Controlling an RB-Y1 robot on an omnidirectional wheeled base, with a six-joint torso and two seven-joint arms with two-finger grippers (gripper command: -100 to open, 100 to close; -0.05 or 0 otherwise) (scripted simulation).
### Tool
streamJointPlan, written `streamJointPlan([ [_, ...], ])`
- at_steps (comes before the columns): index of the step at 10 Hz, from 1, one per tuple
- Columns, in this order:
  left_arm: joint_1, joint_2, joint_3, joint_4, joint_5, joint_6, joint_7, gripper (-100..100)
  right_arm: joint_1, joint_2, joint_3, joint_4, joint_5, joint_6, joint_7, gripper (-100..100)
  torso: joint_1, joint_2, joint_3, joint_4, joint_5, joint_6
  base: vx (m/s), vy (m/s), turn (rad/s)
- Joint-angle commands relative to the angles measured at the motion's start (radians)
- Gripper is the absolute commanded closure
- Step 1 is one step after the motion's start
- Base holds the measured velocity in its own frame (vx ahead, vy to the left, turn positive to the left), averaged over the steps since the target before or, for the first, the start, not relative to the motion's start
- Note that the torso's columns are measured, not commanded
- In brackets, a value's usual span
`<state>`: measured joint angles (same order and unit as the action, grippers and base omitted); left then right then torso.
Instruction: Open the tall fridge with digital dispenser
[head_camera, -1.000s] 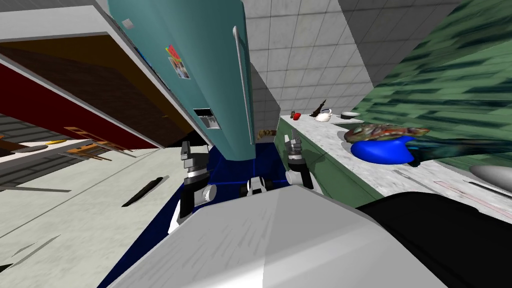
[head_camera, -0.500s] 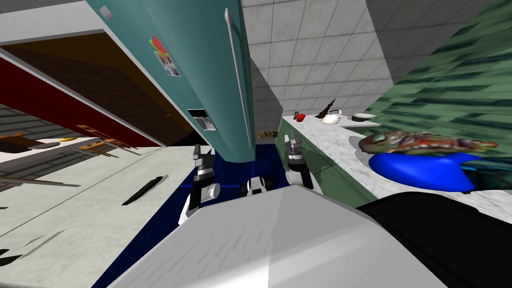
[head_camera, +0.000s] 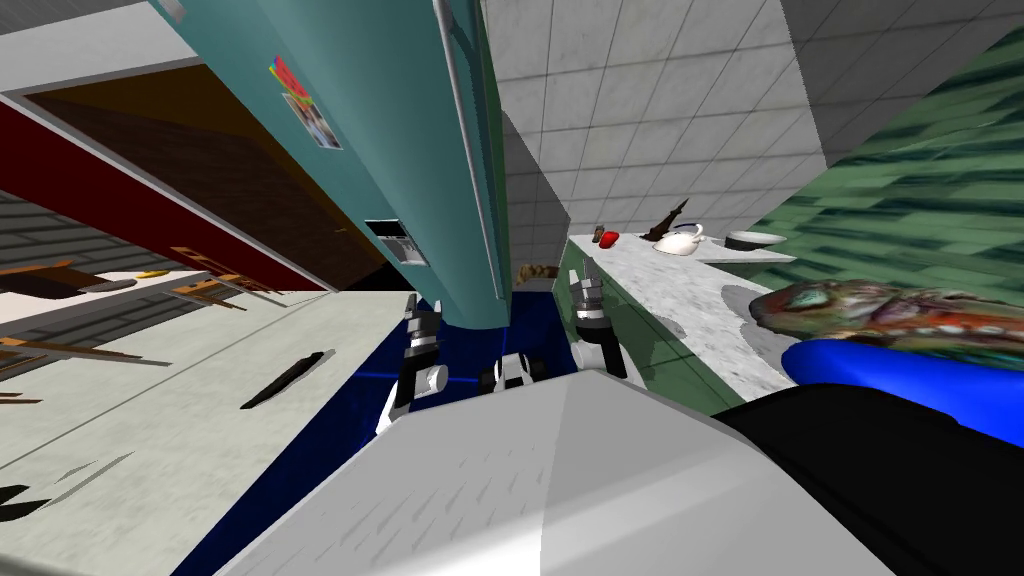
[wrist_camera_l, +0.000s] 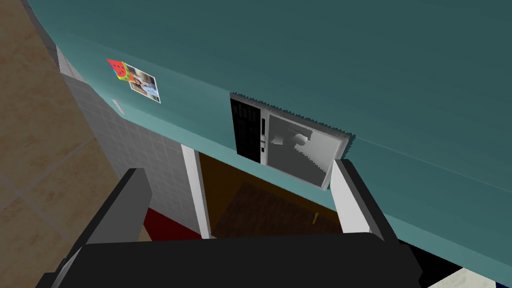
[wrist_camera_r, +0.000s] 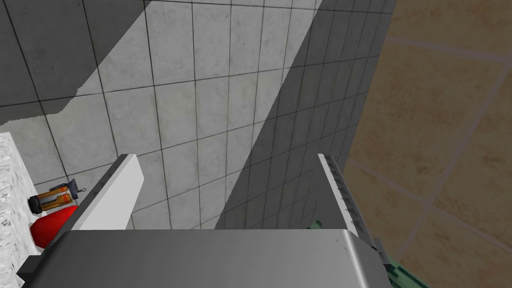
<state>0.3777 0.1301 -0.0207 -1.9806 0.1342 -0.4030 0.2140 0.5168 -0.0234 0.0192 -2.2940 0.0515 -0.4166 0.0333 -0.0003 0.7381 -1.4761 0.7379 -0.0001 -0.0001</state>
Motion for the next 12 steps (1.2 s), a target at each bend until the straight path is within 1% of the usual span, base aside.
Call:
streamJointPlan([
  [1, -0.015, -0.002, -0.014, 0.057, 0.01, 0.001, 0.023, -100, 0.0, 0.0, 0.0, 0.0, 0.0, 0.0, 0.0, 0, 0.0, 0.002, 0.001, 0.0, 0.0, 0.0, 0.091, -0.093, 0.056],
  [7, -0.05, -0.008, -0.045, 0.184, 0.032, 0.0, 0.069, -100, 0.0, 0.0, 0.0, 0.0, 0.0, 0.0, 0.0, 0, 0.001, -0.002, -0.001, 0.0, 0.0, 0.0, 0.095, -0.09, 0.055],
  [12, -0.087, -0.001, -0.076, 0.315, 0.053, -0.001, 0.116, -100, 0.0, 0.0, 0.0, 0.0, 0.0, 0.0, 0.0, 0, 0.001, -0.001, 0.0, 0.0, 0.0, 0.0, 0.108, -0.113, 0.072],
])
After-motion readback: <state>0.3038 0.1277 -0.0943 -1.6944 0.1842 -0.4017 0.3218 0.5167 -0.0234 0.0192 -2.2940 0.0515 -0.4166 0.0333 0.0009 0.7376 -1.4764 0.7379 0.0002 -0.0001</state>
